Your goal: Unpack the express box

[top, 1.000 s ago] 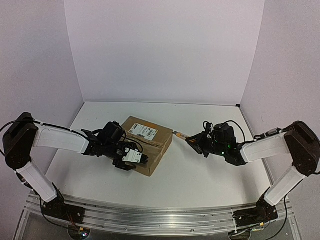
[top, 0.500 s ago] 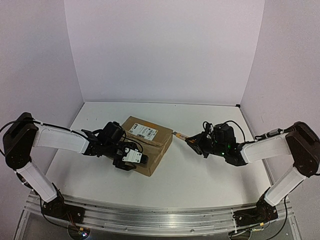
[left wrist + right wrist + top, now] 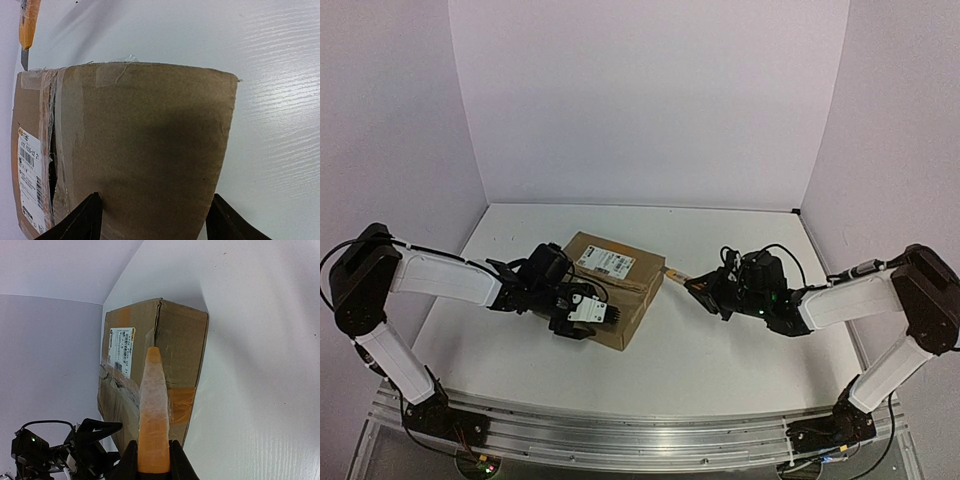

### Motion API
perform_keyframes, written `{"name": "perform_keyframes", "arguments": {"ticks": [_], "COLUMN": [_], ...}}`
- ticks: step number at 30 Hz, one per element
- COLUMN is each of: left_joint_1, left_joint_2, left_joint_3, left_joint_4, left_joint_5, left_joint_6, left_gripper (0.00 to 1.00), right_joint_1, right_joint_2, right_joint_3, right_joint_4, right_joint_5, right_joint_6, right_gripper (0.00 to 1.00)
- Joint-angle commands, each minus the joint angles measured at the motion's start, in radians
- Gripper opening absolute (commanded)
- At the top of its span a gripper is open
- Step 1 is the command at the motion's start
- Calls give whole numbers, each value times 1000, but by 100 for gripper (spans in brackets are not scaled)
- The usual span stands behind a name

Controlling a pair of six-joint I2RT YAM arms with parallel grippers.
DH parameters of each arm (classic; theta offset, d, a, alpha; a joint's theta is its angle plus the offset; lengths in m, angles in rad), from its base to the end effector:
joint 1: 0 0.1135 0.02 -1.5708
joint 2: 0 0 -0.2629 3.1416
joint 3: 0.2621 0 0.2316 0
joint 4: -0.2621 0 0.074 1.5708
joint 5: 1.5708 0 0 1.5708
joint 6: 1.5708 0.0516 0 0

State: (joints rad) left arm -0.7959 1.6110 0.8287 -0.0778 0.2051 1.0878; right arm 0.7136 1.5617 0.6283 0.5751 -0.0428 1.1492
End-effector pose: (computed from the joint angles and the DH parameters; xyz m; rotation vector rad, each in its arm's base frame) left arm 0.2113 -0.2308 0.1667 2.0016 1.3424 -0.1152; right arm 0.2379 0.2089 0.1883 0.4341 2.1093 1.2256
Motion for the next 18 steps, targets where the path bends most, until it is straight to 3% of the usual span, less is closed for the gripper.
{"name": "perform_keyframes", "arguments": {"ticks": [1,8,18], "left_joint_1": [3,3,3], "left_joint_2": [46,115,163], "left_joint_3": [33,112,132], "left_joint_4": [37,62,138], "left_joint_5": [-44,-106,-145], "left_joint_6": [-88,-223,-288], "left_gripper": [70,68,68], "right_joint_1": [44,80,114], "right_joint_2": [19,68,92], "right_joint_3": [7,14,16], "right_joint_4": [32,-6,-12], "right_joint_5": [-60,-108,-154], "right_joint_6": [46,91,106], "right_gripper": [0,0,0]}}
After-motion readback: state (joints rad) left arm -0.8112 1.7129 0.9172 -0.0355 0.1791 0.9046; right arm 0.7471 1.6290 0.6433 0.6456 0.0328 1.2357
